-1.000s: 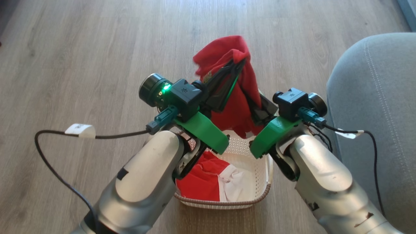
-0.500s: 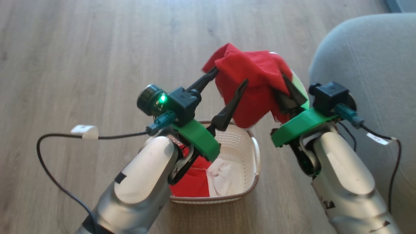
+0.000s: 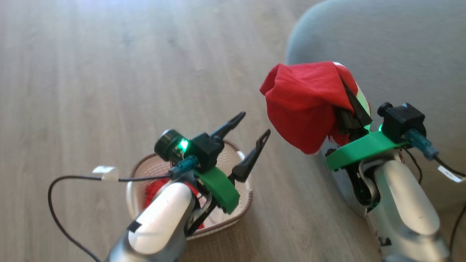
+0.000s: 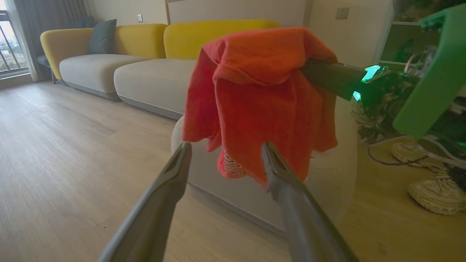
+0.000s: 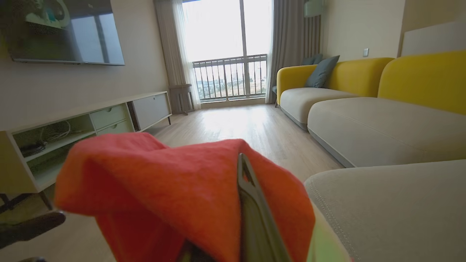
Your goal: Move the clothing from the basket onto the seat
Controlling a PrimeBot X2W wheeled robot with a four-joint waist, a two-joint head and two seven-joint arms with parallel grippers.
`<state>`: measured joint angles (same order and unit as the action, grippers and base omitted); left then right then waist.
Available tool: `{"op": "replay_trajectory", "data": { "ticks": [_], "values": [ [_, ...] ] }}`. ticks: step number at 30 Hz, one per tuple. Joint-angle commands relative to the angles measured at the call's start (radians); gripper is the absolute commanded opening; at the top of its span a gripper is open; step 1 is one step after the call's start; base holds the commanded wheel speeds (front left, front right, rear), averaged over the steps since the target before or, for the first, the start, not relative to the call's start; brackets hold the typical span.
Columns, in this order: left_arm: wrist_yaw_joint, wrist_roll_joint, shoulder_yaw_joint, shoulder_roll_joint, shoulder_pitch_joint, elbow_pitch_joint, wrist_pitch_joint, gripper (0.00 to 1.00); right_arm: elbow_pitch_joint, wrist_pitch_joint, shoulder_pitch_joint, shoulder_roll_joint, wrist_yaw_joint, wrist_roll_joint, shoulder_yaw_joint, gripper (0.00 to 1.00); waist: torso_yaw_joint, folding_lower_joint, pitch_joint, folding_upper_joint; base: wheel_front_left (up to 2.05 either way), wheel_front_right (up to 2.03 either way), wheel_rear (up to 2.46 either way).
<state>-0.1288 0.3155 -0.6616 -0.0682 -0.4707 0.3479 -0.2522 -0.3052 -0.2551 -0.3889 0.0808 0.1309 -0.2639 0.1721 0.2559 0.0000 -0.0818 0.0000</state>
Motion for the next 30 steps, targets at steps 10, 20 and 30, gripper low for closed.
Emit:
{"op": "replay_trajectory", "data": {
  "ticks": [10,20,30],
  "values": [
    [-0.002,-0.015,0.040,-0.007,0.019,-0.042,-0.010,1.00,0.084,-0.007,0.038,0.012,0.000,-0.006,-0.001,0.00,0.256,0.0000,0.031,0.0000,0.00,0.00,0.00],
    [-0.002,0.006,-0.024,-0.012,-0.028,-0.049,-0.010,1.00,0.229,-0.007,0.163,0.005,0.000,0.015,-0.150,0.00,0.289,0.0000,-0.014,0.0000,0.00,0.00,0.00],
    [-0.002,0.009,-0.058,-0.052,-0.031,-0.109,-0.010,1.00,0.295,-0.007,0.177,0.020,0.000,0.057,-0.228,0.00,0.304,0.0000,-0.108,0.0000,0.00,0.00,0.00]
  ]
}}
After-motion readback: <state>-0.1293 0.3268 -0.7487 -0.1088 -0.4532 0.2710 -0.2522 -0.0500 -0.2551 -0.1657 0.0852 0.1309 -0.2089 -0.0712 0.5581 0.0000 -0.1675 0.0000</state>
